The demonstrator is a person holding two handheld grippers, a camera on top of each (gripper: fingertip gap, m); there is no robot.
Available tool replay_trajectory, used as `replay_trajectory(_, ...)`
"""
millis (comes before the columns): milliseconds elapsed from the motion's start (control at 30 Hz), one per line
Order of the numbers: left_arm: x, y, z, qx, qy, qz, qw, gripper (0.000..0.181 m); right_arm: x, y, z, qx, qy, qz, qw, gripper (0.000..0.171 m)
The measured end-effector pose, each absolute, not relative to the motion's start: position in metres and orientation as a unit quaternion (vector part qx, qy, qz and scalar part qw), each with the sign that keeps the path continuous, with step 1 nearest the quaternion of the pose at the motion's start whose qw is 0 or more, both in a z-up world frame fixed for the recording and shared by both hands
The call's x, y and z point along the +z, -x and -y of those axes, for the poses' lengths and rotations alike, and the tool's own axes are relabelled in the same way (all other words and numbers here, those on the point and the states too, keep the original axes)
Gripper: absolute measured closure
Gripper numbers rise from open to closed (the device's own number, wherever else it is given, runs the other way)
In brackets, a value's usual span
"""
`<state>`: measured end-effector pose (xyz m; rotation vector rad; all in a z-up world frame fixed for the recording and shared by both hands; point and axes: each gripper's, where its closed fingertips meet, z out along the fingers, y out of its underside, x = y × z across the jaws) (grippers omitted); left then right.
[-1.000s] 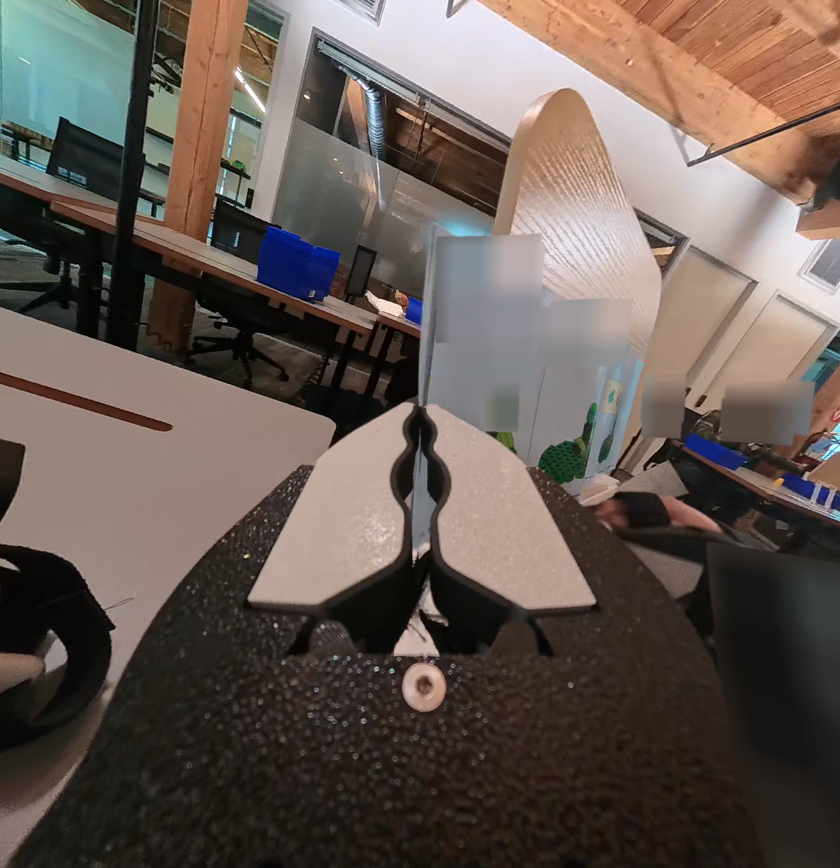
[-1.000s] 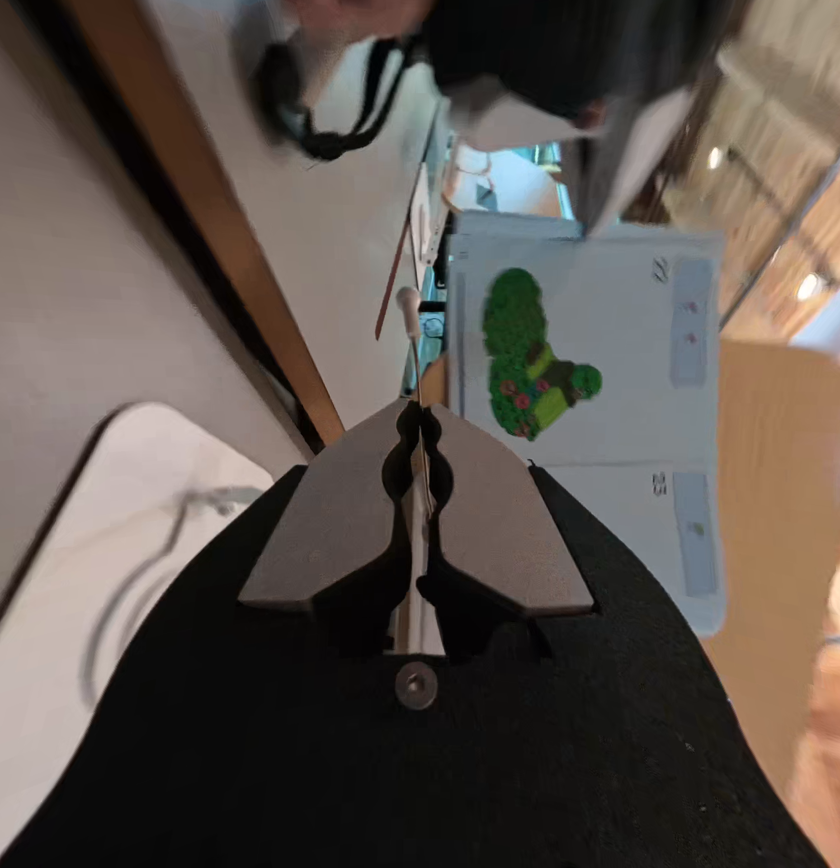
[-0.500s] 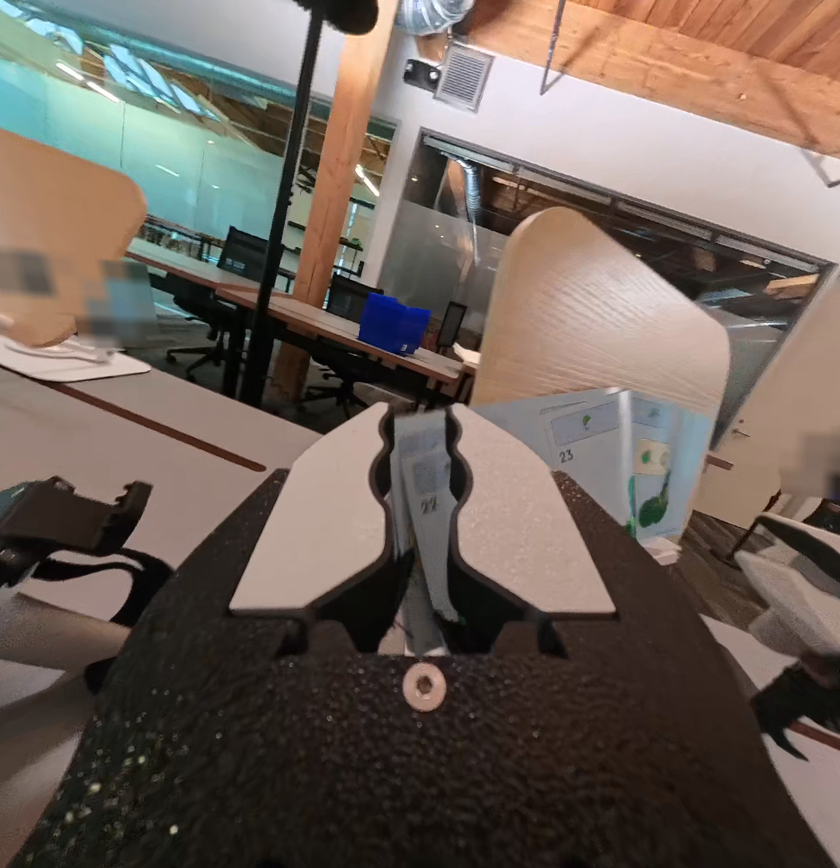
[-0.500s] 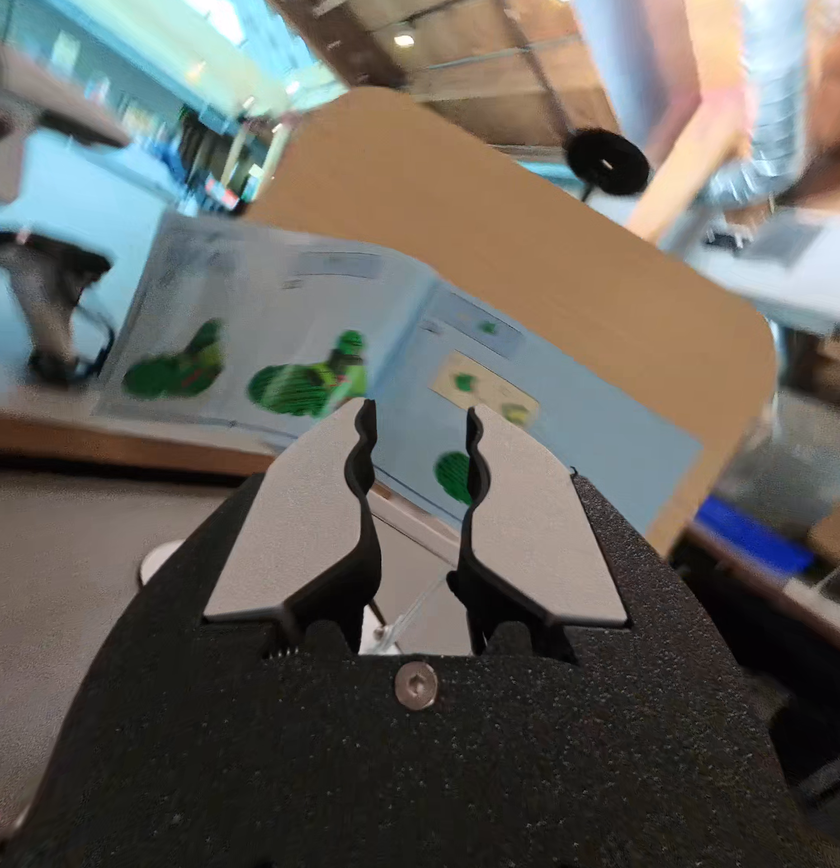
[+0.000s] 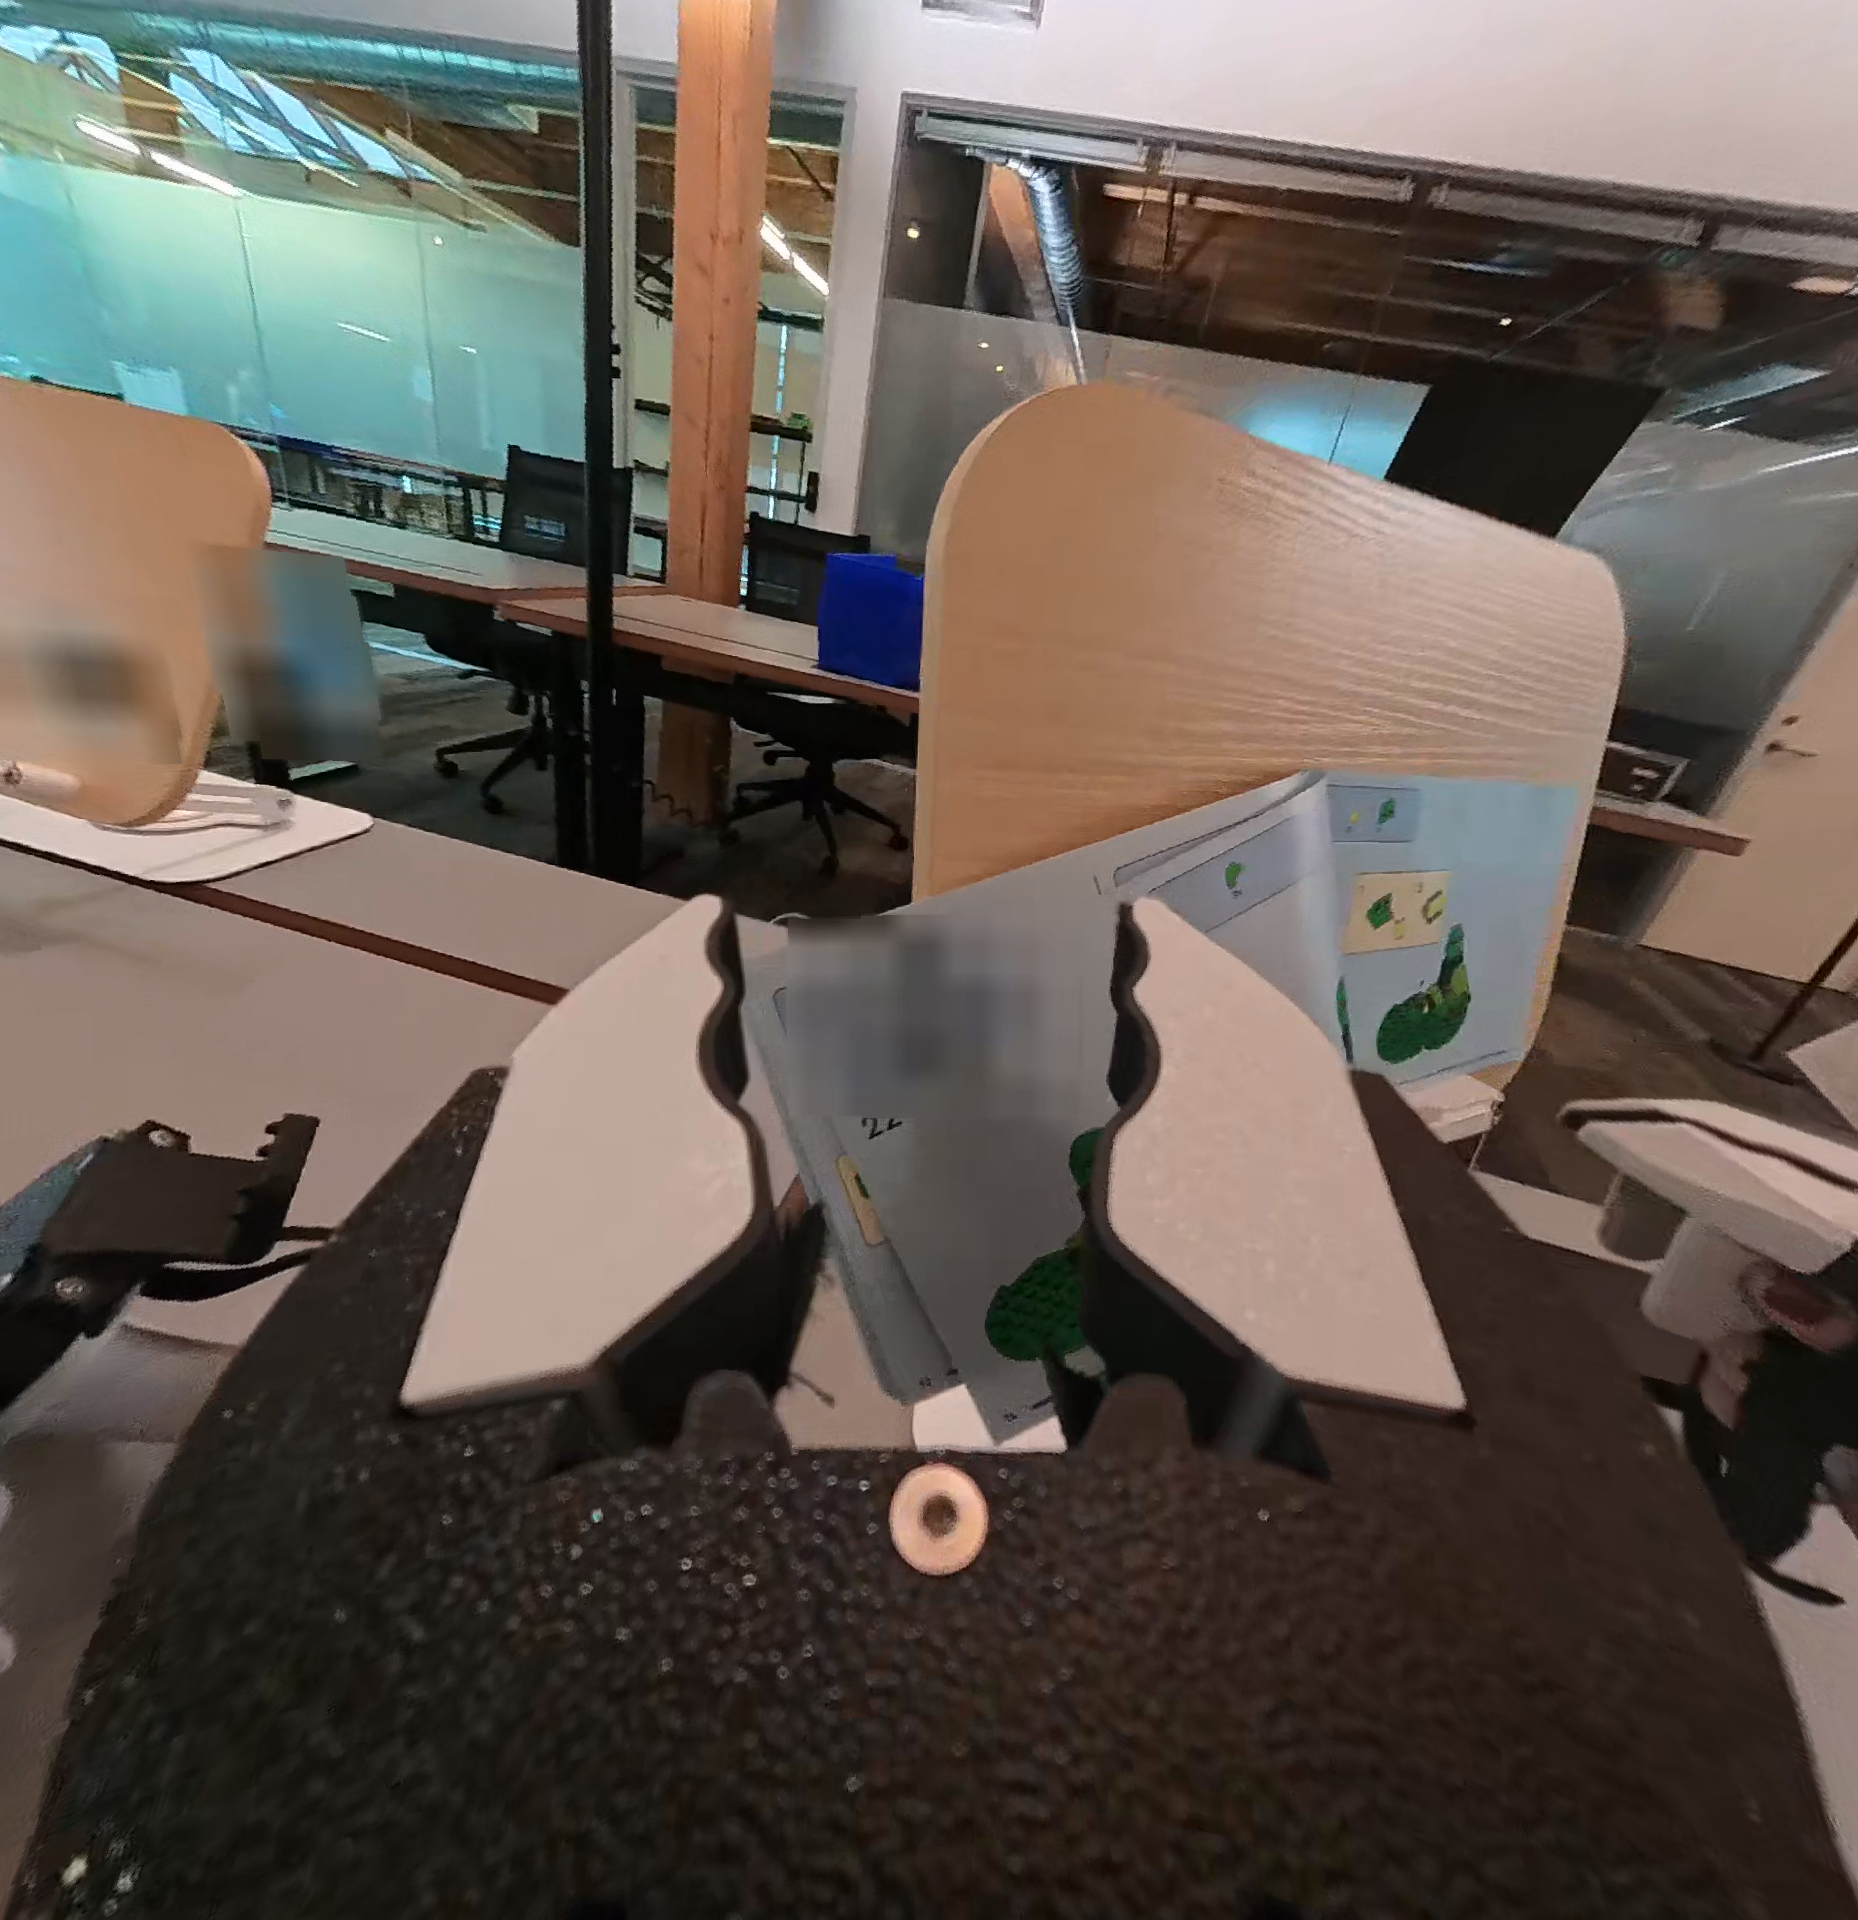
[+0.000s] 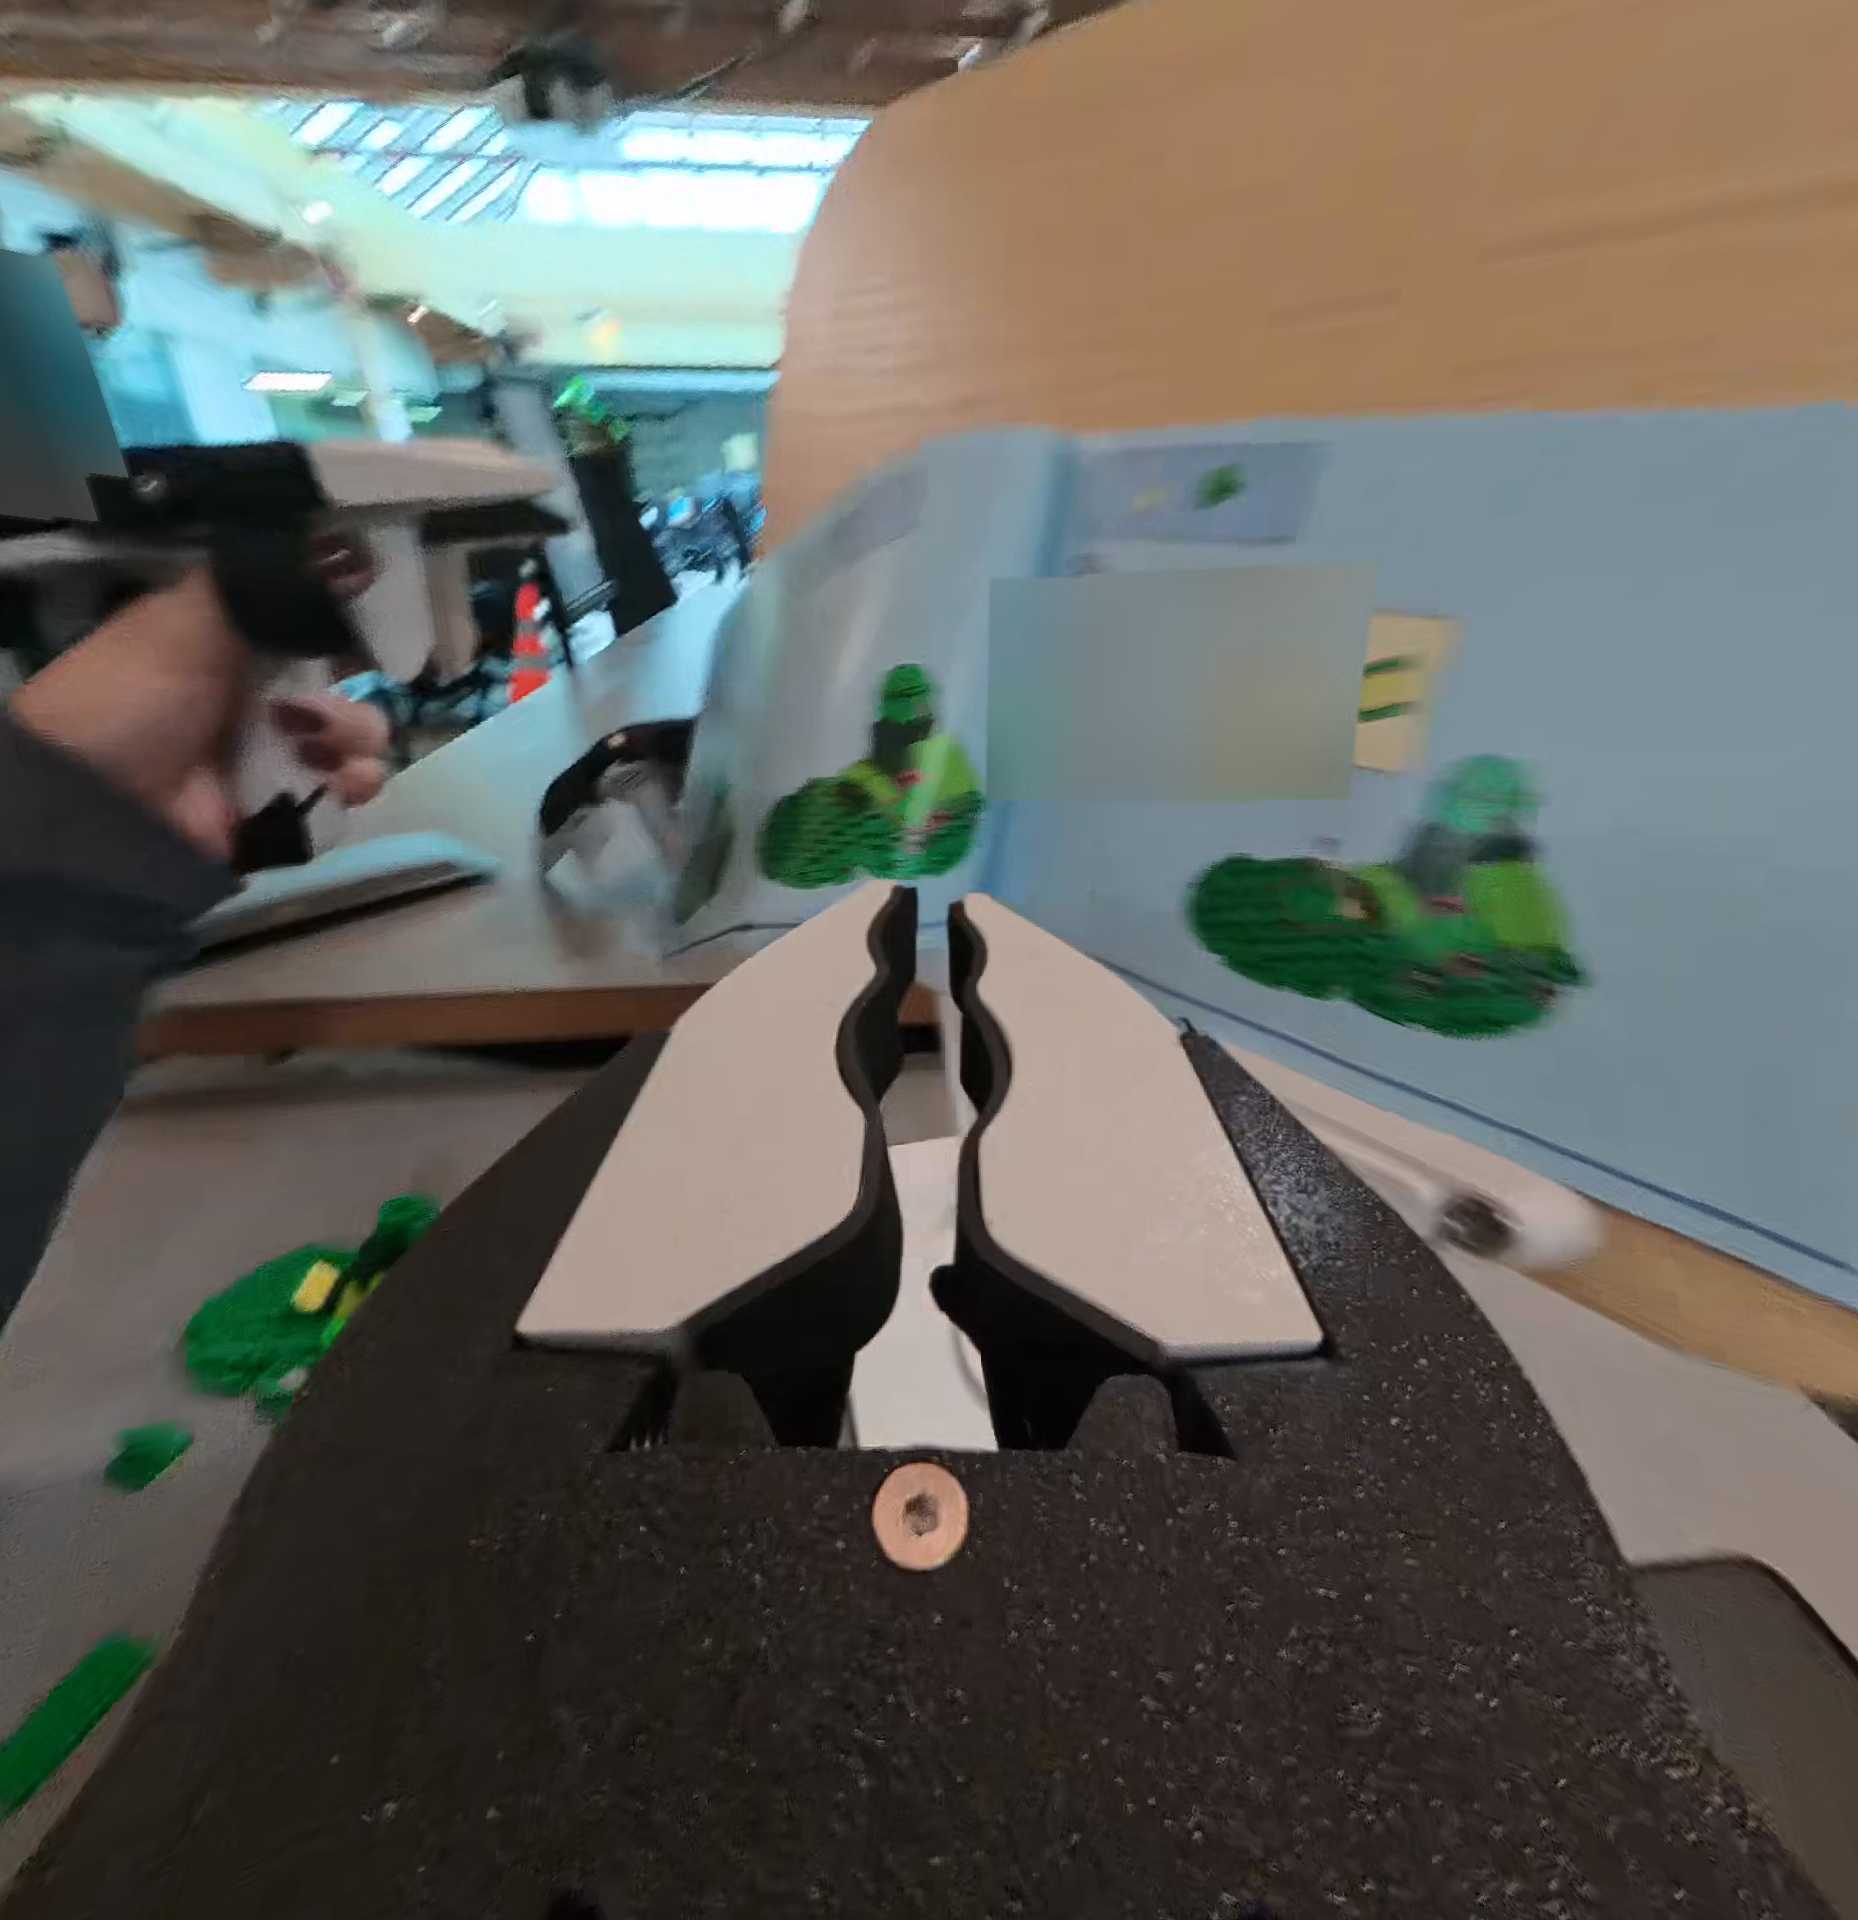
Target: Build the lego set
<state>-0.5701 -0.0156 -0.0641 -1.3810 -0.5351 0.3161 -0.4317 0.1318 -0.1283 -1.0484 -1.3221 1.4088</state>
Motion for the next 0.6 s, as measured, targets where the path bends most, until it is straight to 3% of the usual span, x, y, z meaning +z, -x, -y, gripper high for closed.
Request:
replay_trajectory(267,-0.129,0.579,-0.020,0.024,0.721,0.185,0.667,0.057,-0.152,0.489,-0.092,0.473,0.417,0.638,0.442,0.171)
replay_trajectory(400,-0.131,0.586,-0.019,0.018,0.709,0.194,0.678,0.055,-0.148,0.505,-0.101,0.443,0.422,0.621,0.490,0.171)
replay_trajectory(467,-0.142,0.591,-0.020,0.014,0.721,0.199,0.664,0.061,-0.148,0.511,-0.102,0.438,0.419,0.616,0.504,0.171)
replay_trajectory(533,-0.149,0.594,-0.024,0.007,0.721,0.206,0.662,0.079,-0.149,0.515,-0.102,0.429,0.416,0.615,0.514,0.171)
replay_trajectory(600,-0.146,0.596,-0.025,0.000,0.701,0.210,0.682,0.122,-0.148,0.512,-0.102,0.416,0.405,0.618,0.530,0.171)
